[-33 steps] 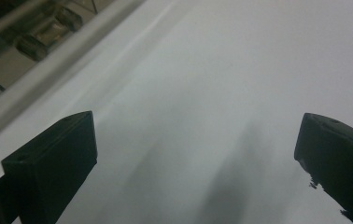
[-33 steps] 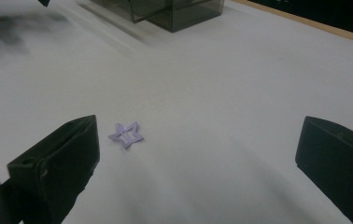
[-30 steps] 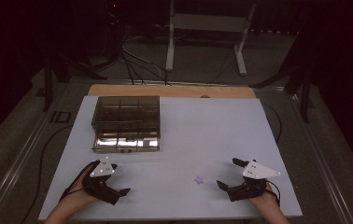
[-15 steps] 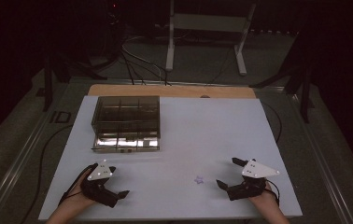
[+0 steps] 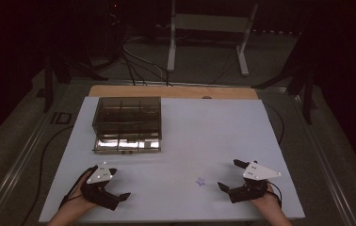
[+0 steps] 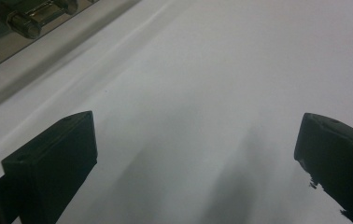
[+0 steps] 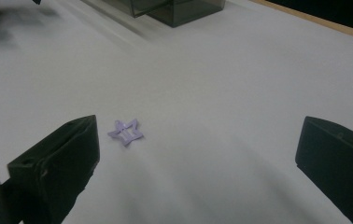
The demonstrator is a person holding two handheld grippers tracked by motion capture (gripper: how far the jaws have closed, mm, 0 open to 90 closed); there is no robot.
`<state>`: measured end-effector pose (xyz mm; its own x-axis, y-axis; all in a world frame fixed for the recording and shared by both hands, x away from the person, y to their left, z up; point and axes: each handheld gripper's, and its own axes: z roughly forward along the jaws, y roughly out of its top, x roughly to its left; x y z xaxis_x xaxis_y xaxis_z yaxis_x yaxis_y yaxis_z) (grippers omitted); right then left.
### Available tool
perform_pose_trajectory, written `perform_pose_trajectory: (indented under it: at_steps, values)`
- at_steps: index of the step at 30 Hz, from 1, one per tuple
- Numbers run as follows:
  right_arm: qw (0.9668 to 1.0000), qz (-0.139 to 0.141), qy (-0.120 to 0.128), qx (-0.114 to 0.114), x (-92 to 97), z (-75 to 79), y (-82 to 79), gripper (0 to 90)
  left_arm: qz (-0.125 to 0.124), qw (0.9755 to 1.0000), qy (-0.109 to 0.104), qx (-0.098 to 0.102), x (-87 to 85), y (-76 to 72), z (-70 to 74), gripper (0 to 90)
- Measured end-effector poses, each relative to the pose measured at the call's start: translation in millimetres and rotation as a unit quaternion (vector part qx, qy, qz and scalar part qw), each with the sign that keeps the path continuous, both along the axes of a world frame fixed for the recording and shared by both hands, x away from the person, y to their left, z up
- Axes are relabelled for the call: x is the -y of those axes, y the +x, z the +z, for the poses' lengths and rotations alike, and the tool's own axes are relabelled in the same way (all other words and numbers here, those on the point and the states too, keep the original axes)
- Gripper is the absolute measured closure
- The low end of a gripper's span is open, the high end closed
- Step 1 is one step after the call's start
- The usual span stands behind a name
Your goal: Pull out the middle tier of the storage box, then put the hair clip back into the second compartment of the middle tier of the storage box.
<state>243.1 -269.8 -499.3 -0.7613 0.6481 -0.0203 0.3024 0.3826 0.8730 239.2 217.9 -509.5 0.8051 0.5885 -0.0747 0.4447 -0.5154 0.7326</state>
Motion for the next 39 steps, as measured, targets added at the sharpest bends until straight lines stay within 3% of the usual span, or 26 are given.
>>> perform_pose_trajectory:
  at_steps: [18, 22, 28, 32, 39]
  values:
    - [1.0000, 0.002, 0.002, 0.002, -0.4, 1.9, -0.7, 0.1, -0.005, 1.0000, -0.005, -0.005, 1.1, -0.7, 1.4, 0.0]
    - [1.0000, 0.002, 0.001, 0.002, -0.7, 1.4, -0.6, 0.1, -0.009, 0.9998, -0.019, -0.003, 3.2, -0.8, 6.5, 0.0]
    - [1.0000, 0.002, 0.003, 0.000, -0.7, 1.1, -1.0, 0.1, -0.015, 0.9996, -0.022, -0.004, 5.6, -1.3, 8.6, 0.0]
    - [1.0000, 0.002, 0.003, 0.001, -0.8, 0.8, -0.7, 0.1, -0.029, 0.9985, -0.046, -0.005, 12.1, -1.7, 16.8, 0.0]
    - [1.0000, 0.000, 0.006, 0.000, 0.9, 1.2, -1.0, 0.1, -0.055, 0.9969, -0.055, -0.005, 28.3, 1.2, 28.1, 0.0]
